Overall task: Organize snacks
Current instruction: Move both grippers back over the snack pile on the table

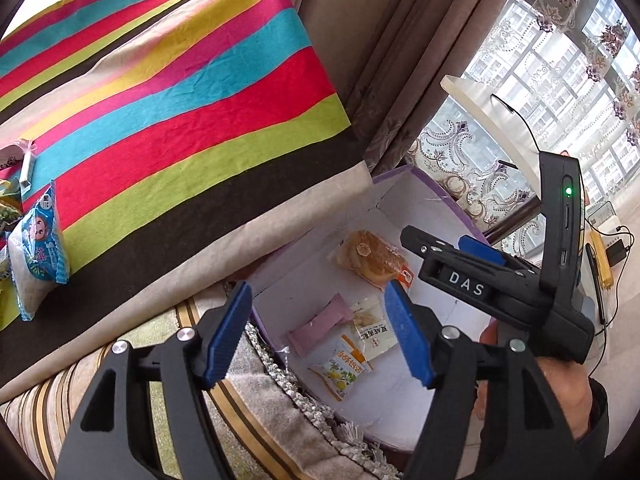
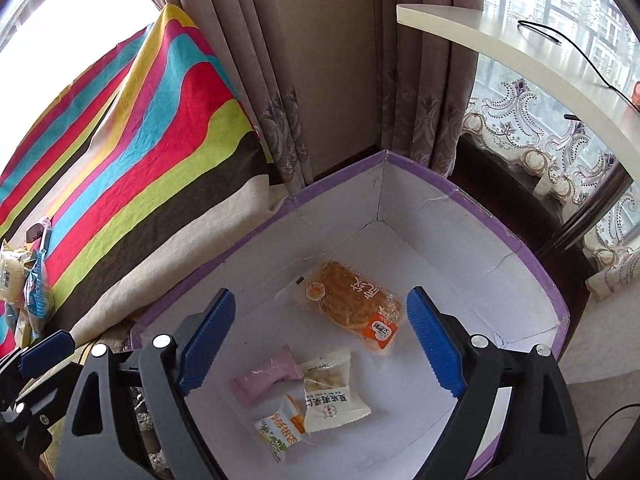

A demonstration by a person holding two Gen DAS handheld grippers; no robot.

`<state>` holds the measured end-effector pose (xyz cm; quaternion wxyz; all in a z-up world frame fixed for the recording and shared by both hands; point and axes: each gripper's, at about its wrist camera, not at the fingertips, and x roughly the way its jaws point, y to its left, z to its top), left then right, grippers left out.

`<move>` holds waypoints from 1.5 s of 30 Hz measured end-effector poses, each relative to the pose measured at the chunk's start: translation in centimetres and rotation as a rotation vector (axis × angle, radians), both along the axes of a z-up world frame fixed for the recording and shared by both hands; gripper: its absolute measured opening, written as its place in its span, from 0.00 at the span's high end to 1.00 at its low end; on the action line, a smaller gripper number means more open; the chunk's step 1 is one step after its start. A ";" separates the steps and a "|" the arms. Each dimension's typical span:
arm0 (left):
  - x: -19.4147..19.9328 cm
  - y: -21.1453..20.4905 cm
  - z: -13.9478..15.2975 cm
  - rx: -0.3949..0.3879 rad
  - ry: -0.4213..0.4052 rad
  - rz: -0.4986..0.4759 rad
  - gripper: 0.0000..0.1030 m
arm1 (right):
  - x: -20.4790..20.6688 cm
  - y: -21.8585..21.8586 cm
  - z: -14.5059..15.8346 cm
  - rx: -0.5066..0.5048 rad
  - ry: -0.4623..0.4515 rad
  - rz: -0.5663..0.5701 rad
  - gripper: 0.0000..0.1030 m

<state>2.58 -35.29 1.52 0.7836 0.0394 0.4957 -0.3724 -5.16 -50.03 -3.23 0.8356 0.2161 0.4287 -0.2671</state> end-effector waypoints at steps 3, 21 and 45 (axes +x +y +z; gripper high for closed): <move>-0.1 0.6 0.4 0.000 -0.018 0.013 0.32 | 0.7 0.6 0.4 0.000 -0.010 0.010 0.17; 2.2 7.3 2.1 -0.021 -0.099 0.195 0.30 | 4.8 7.7 2.8 0.009 -0.029 0.177 0.15; 4.1 24.4 3.7 -0.114 -0.158 0.562 0.30 | 10.8 22.4 5.2 -0.038 0.018 0.460 0.15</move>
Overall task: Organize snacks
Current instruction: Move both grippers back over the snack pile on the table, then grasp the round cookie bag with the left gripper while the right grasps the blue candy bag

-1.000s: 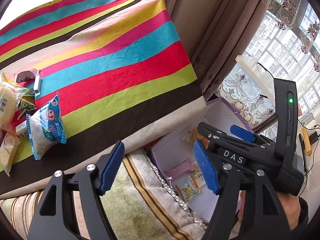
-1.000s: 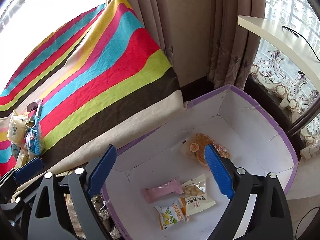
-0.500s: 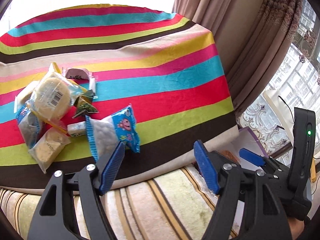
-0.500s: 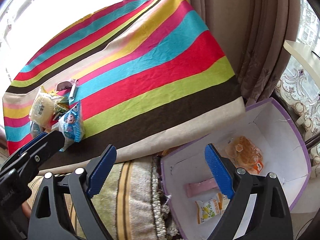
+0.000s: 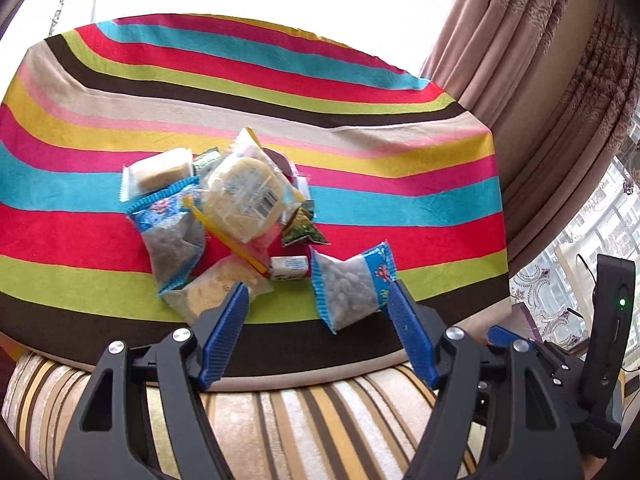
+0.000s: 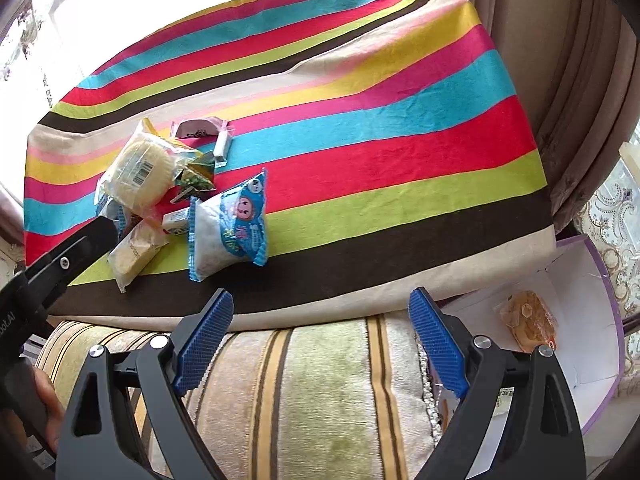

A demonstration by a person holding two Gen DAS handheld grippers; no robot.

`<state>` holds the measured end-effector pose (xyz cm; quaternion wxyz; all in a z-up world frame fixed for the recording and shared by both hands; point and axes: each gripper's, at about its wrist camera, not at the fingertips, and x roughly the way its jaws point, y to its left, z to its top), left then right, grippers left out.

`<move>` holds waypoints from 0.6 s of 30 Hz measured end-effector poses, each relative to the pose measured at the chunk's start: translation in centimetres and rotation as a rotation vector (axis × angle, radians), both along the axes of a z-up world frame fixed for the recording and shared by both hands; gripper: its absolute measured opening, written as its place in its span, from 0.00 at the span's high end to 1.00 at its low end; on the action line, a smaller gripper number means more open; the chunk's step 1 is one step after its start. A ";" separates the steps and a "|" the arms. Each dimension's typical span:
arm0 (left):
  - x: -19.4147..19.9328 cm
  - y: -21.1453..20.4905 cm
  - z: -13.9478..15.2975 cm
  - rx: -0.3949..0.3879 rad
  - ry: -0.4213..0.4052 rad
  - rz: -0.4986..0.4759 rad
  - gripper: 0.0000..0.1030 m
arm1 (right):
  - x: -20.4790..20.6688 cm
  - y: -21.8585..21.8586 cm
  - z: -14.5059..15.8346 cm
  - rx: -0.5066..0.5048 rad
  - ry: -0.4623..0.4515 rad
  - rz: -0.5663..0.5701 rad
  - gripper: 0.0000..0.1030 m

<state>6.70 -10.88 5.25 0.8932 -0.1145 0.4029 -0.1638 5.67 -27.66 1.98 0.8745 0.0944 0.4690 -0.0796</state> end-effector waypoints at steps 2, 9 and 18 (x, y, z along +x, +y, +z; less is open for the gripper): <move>-0.5 1.9 -0.2 -0.018 0.003 0.030 0.30 | 0.3 0.9 0.1 -0.005 -0.002 0.010 0.15; -1.2 7.8 -1.1 -0.065 0.048 0.131 0.30 | 1.3 3.8 -0.4 -0.009 0.024 0.081 0.15; 0.3 10.7 -3.1 -0.050 0.148 0.137 0.31 | 4.2 6.0 -1.4 -0.066 0.057 0.137 0.15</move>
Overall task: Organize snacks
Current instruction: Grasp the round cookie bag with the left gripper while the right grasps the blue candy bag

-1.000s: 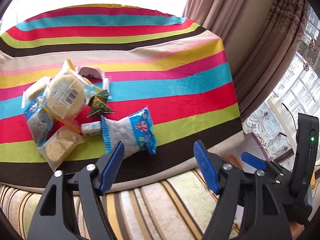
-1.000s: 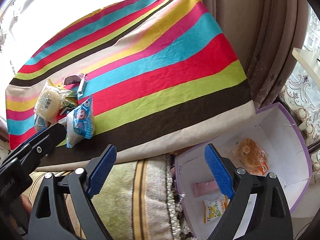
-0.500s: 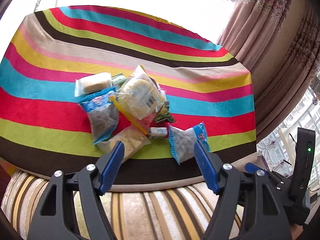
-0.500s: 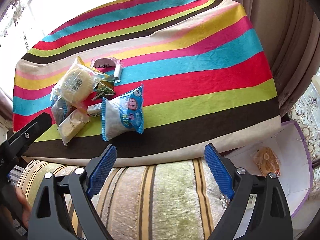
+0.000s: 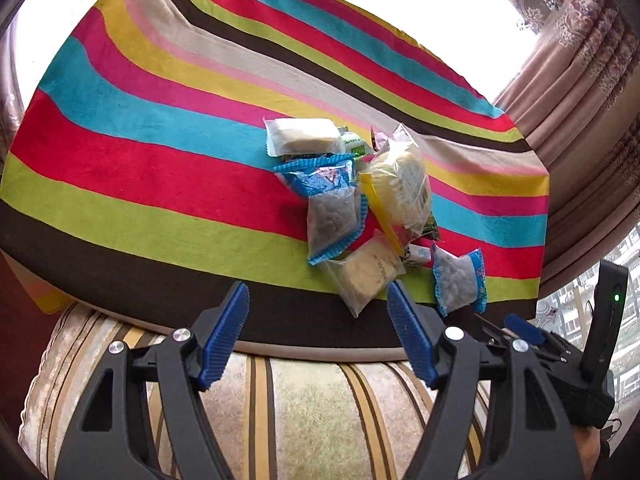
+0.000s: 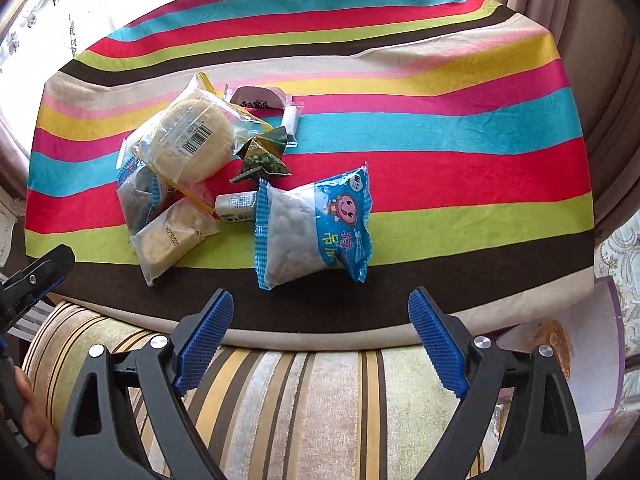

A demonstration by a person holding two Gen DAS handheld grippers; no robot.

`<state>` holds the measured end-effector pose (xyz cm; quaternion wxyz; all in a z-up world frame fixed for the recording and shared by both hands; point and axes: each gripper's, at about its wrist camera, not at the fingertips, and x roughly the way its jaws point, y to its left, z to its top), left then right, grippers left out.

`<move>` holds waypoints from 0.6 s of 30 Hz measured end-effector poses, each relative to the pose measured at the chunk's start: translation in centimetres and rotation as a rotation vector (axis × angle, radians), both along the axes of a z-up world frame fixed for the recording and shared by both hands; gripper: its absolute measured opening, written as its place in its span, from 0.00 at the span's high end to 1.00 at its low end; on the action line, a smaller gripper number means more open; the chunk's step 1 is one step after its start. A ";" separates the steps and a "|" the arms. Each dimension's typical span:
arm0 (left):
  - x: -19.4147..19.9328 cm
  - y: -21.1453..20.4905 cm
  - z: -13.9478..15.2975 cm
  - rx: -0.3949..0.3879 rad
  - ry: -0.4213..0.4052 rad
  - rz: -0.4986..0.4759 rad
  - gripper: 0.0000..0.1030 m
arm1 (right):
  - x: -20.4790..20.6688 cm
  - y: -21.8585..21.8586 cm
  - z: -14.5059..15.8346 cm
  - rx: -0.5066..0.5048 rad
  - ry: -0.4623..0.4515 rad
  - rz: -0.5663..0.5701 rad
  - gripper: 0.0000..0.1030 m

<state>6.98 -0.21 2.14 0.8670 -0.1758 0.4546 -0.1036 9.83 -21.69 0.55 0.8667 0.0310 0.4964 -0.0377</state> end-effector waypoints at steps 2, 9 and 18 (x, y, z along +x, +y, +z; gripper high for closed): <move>0.7 -1.2 -0.2 0.028 0.008 -0.070 0.31 | 0.9 0.6 -0.4 -0.025 0.010 0.014 0.15; 3.8 -4.5 -1.0 0.130 -0.002 -0.241 0.32 | 3.1 1.4 -1.6 -0.064 0.031 0.040 0.15; 7.0 -7.2 -2.9 0.201 0.028 -0.404 0.40 | 5.1 1.2 -2.9 -0.074 0.051 0.040 0.15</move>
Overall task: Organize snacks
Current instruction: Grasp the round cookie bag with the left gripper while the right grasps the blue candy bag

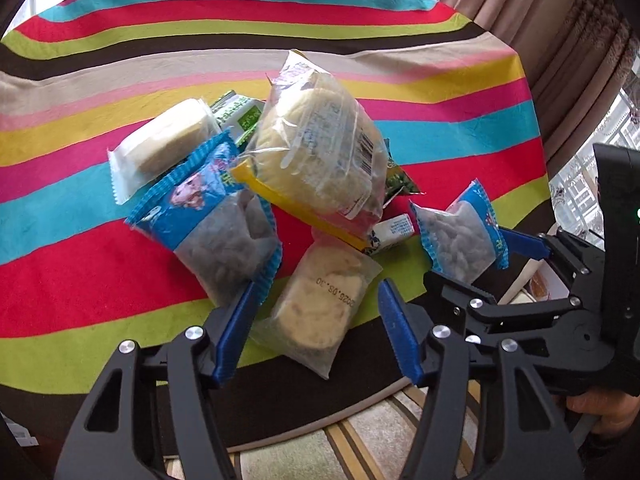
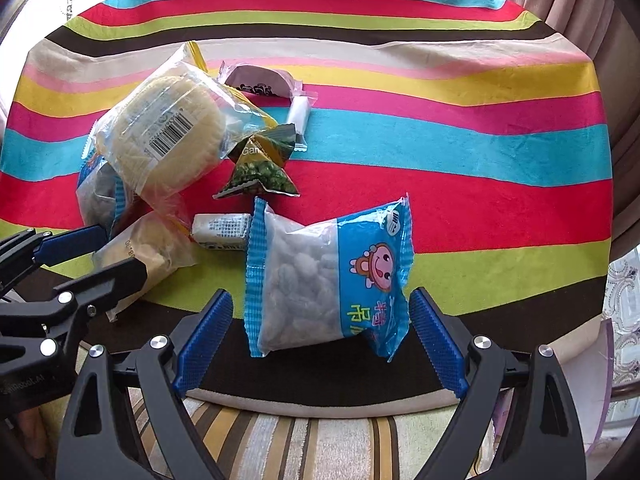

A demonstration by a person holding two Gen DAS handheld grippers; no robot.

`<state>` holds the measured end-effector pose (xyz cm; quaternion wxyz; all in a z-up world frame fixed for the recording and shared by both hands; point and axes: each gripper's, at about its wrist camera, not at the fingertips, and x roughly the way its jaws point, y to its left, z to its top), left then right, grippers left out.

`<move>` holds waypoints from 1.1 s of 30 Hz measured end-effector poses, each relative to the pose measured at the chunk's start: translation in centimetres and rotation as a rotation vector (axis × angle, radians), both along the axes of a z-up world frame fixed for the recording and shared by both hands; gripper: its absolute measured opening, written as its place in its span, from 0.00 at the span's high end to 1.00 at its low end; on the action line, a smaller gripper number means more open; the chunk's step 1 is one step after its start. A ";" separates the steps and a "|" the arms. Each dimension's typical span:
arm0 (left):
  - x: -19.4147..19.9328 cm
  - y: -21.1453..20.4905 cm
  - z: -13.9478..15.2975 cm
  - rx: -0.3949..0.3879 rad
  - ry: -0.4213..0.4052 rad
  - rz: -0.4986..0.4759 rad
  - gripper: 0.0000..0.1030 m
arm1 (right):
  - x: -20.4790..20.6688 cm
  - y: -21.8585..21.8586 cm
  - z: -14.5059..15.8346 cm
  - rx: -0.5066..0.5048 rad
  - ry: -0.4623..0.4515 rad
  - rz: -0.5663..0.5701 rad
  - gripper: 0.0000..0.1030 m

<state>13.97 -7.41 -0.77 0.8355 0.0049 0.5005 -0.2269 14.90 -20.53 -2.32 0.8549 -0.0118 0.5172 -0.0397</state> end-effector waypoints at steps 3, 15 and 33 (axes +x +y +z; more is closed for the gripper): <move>0.1 -1.0 -0.3 0.042 -0.011 -0.039 0.40 | 0.8 -0.7 -0.6 0.007 0.013 -0.008 0.18; -0.8 -3.6 -1.2 0.212 -0.066 -0.092 0.64 | 0.7 -0.5 -1.0 0.051 -0.012 0.025 0.33; -4.5 -1.1 2.4 0.146 -0.162 0.062 0.65 | -3.7 -1.2 1.6 0.098 -0.082 0.001 0.44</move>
